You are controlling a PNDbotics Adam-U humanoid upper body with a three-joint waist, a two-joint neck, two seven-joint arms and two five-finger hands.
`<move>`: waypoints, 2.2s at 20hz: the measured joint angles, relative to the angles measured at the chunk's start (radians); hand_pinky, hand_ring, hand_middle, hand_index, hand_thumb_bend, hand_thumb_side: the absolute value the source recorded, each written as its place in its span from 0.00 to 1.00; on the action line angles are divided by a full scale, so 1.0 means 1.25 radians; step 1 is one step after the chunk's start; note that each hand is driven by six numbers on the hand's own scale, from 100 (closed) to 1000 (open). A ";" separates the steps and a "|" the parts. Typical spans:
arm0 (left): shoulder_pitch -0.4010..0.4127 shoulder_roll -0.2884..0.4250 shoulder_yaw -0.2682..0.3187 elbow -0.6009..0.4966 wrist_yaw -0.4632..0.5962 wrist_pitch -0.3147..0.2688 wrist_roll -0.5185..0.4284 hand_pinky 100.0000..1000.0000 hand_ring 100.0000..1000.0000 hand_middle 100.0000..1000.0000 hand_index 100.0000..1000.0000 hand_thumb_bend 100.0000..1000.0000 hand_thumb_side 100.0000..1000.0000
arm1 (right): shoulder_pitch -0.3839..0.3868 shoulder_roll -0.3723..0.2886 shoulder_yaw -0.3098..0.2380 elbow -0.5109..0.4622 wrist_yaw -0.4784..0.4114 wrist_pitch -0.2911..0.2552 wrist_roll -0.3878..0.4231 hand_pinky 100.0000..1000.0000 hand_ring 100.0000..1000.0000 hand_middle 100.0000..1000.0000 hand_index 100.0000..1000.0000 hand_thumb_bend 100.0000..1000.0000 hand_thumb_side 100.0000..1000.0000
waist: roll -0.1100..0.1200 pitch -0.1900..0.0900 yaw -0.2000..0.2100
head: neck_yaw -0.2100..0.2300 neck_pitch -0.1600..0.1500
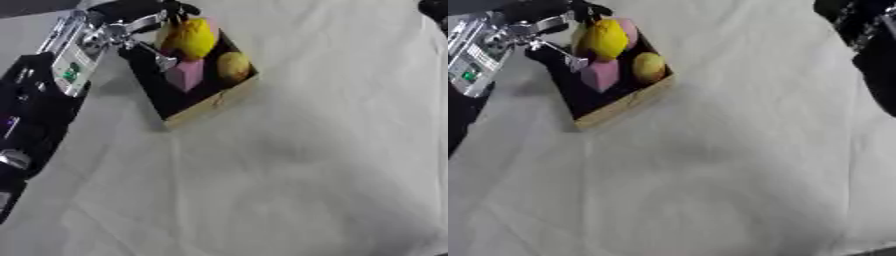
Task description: Pick up objects on the table and place them in the box.
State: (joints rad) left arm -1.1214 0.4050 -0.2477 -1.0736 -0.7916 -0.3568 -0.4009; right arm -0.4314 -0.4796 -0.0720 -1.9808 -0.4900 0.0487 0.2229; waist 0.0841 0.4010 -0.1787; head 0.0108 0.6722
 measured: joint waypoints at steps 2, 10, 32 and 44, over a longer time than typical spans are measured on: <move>0.001 0.000 0.001 -0.013 0.002 0.006 0.007 0.79 0.76 0.74 0.98 0.14 0.06 | 0.000 0.000 0.000 0.000 0.000 0.000 0.000 1.00 0.89 0.53 0.76 0.00 0.47 | 0.000 0.000 0.001 | -0.001 0.000; 0.005 0.030 0.004 -0.112 0.033 0.038 -0.026 0.79 0.76 0.73 0.95 0.12 0.06 | 0.008 0.000 0.000 0.000 0.000 0.002 -0.002 1.00 0.89 0.53 0.76 0.00 0.47 | 0.000 -0.001 0.016 | -0.009 0.004; 0.503 0.188 0.218 -0.725 0.615 0.089 0.408 0.74 0.66 0.63 0.79 0.00 0.56 | -0.001 0.000 -0.016 0.000 -0.012 -0.028 -0.035 1.00 0.88 0.54 0.76 0.00 0.45 | -0.031 -0.009 0.063 | -0.045 0.012; 0.706 0.040 0.314 -0.725 0.796 -0.086 0.465 0.74 0.68 0.64 0.80 0.00 0.52 | -0.017 0.007 -0.021 0.000 -0.033 -0.046 -0.049 1.00 0.88 0.54 0.76 0.00 0.43 | -0.065 -0.029 0.078 | -0.046 0.019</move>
State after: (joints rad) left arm -0.2385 0.4548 0.1445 -1.9800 0.2034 -0.4642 0.1798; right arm -0.4523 -0.4703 -0.0982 -1.9808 -0.5308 -0.0093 0.1615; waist 0.0029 0.3646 -0.0817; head -0.0461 0.6953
